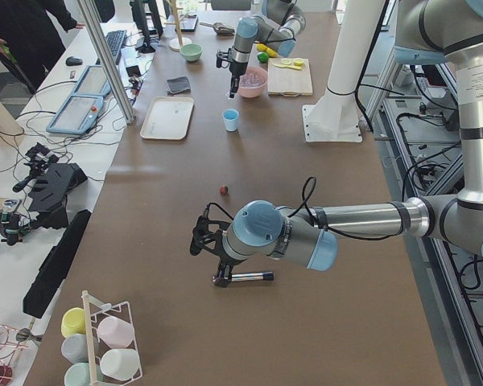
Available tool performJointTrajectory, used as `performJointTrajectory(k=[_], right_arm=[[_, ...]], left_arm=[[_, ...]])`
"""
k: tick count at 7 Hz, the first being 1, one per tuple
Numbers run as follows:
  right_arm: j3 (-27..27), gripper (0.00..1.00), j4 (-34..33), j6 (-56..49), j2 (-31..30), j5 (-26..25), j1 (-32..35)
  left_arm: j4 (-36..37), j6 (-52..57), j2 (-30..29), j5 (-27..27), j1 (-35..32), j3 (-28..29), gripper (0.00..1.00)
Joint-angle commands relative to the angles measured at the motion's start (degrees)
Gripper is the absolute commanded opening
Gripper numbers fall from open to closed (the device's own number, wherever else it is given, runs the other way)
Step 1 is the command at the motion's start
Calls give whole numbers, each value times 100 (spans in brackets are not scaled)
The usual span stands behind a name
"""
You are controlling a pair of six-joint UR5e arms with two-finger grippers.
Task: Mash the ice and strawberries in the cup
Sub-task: 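Carry the ice cube with the right gripper over the blue cup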
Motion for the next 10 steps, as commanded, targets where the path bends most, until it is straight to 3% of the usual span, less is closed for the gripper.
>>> performJointTrajectory(k=[1,3,5,7,8,9,10], right_arm=[[-307,5,18,97,379,-152,-218],[-525,5,53,36,344,-258,-228],[-815,5,728,88,335,-373,-227],[-965,7,739,45,309,-399,-254],[-966,14,739,9,292,-399,-262],[-966,96,730,35,300,-399,-271],[-888,99,713,35,318,-373,-263]], left_arm=[[10,-3,0,2,0,35,99],[1,-3,9,-7,-9,35,99],[10,-3,9,2,0,62,99],[1,-3,9,-7,-9,62,99],[19,-3,9,-7,-9,62,99],[36,-3,9,2,-9,71,99],[45,-3,9,2,0,62,99]])
